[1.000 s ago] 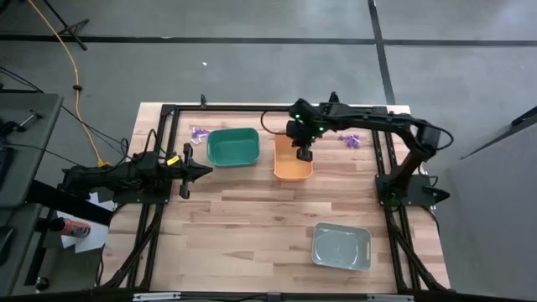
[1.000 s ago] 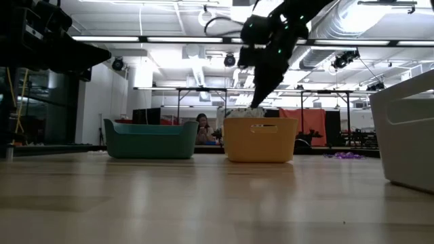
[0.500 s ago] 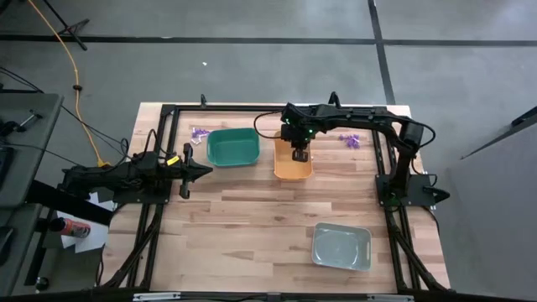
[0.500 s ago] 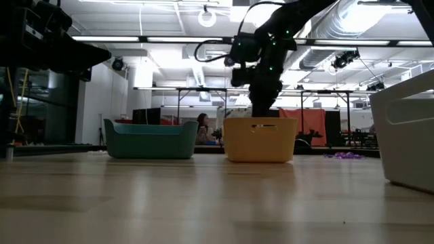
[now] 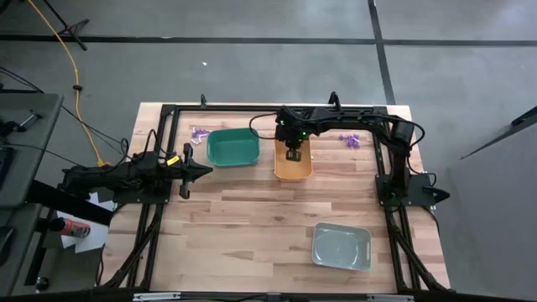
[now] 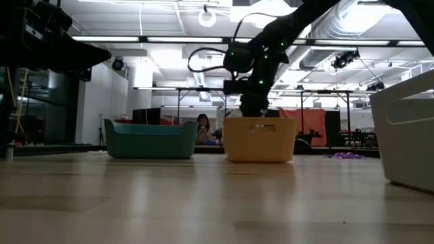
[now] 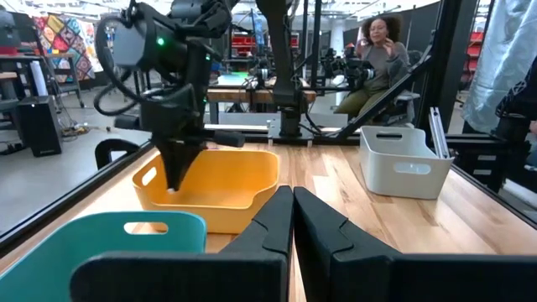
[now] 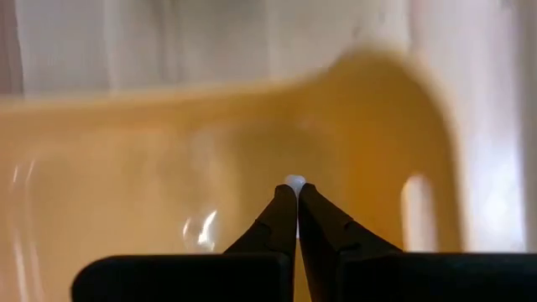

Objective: Sort Halloween decoration
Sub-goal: Put the white bone toy into the yellow bin

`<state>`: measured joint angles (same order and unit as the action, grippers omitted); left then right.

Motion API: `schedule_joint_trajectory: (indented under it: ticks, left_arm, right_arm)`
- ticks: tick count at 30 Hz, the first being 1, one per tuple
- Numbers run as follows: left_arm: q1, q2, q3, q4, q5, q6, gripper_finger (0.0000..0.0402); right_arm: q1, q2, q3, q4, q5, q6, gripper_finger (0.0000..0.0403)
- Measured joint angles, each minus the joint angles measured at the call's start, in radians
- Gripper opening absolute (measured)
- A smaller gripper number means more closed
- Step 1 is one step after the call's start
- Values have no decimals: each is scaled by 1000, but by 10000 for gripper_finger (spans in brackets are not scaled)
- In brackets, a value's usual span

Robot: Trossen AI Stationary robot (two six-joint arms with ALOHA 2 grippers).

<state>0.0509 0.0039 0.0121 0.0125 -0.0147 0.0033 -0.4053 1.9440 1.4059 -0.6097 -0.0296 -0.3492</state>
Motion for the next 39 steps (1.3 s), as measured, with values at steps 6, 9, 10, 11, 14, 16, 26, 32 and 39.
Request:
schedule_joint_trajectory:
  ticks: [6, 9, 10, 11, 14, 16, 26, 32, 39]
  left_arm:
    - [0, 0, 0, 0, 0, 0, 1]
    - [0, 0, 0, 0, 0, 0, 1]
    - [0, 0, 0, 0, 0, 0, 1]
    - [0, 0, 0, 0, 0, 0, 1]
    - [0, 0, 0, 0, 0, 0, 1]
    - [0, 0, 0, 0, 0, 0, 1]
    - [0, 0, 0, 0, 0, 0, 1]
    - [0, 0, 0, 0, 0, 0, 1]
    - [0, 0, 0, 0, 0, 0, 1]
  right_arm:
    - [0, 0, 0, 62, 0, -53, 2]
    - [0, 1, 0, 55, -12, -52, 2]
    - [0, 6, 0, 52, -16, -53, 2]
    - [0, 14, 0, 52, -17, -52, 2]
    - [0, 45, -1, 49, -17, -57, 2]
    - [0, 67, -1, 50, -17, -60, 2]
    - [0, 96, -1, 86, -20, -59, 2]
    - [0, 96, -1, 81, -11, -97, 24]
    - [0, 78, -1, 75, 40, -106, 110]
